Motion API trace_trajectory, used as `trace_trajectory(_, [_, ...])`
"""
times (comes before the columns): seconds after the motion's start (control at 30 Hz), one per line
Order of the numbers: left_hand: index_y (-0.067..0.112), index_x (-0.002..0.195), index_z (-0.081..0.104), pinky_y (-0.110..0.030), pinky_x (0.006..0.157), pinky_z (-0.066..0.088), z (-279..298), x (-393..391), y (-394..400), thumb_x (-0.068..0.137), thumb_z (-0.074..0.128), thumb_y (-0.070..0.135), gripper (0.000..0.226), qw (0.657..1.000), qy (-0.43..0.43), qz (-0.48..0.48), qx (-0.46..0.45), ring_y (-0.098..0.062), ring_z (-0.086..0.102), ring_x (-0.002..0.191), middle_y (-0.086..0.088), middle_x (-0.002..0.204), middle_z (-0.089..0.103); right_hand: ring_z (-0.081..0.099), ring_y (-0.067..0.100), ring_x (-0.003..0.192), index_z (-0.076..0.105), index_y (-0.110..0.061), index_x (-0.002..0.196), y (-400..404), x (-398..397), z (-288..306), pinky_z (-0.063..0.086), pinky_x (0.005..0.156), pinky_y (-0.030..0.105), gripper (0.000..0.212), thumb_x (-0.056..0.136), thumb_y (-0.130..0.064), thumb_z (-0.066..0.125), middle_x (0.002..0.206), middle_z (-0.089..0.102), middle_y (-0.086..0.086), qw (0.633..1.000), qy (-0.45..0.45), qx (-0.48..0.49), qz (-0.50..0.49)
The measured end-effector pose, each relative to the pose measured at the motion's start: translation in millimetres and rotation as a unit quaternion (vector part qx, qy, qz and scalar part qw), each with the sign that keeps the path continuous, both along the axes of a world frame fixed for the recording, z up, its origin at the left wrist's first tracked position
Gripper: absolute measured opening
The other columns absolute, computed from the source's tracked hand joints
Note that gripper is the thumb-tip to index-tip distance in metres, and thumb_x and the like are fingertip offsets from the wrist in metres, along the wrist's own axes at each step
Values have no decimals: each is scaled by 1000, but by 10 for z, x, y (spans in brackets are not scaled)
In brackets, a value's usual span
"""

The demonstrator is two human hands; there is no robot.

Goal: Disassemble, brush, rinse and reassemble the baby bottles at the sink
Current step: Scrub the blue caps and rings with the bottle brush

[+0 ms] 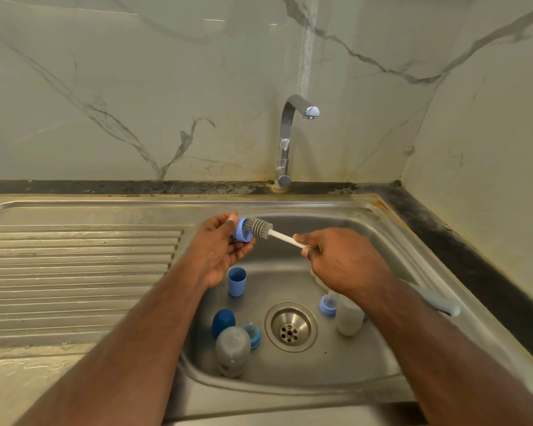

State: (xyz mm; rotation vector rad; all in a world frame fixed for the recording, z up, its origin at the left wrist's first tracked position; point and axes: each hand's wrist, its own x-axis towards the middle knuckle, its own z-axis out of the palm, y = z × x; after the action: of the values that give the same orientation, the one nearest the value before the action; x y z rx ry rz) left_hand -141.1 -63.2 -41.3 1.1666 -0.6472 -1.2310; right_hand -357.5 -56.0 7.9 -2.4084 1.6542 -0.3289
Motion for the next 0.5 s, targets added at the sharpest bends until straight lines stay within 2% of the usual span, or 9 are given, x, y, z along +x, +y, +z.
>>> trace_trajectory(0.13, [14,134,57,-38,82,59,-24,49,7,103,56,16,31,1000,-18,1,2,-27,70,97,-17,124,66,54,7,63,58,-39,136,20,64,-4,41,59,23,35,102,-32,51,79,62,-12,998,19,47,26])
trace_trajectory(0.2, [14,134,57,-40,83,59,-22,56,2,104,55,18,30,1000,-4,2,4,-27,70,96,-18,123,67,55,7,61,59,-40,135,26,44,22,43,58,23,34,102,-32,52,78,64,-12,998,-6,56,33])
trace_trajectory(0.33, [14,134,56,-47,94,57,3,23,-23,106,51,20,29,1000,9,-1,0,-30,71,97,-18,118,69,52,6,62,54,-42,139,25,50,-5,39,58,23,37,103,-34,47,79,57,-13,1000,-5,-6,5])
trace_trajectory(0.5, [17,133,57,-42,85,59,-23,53,-10,106,50,18,28,1000,6,9,-6,-31,70,102,-18,124,67,52,6,61,58,-37,138,29,108,-12,38,56,22,36,103,-31,49,77,60,-12,997,-1,64,32])
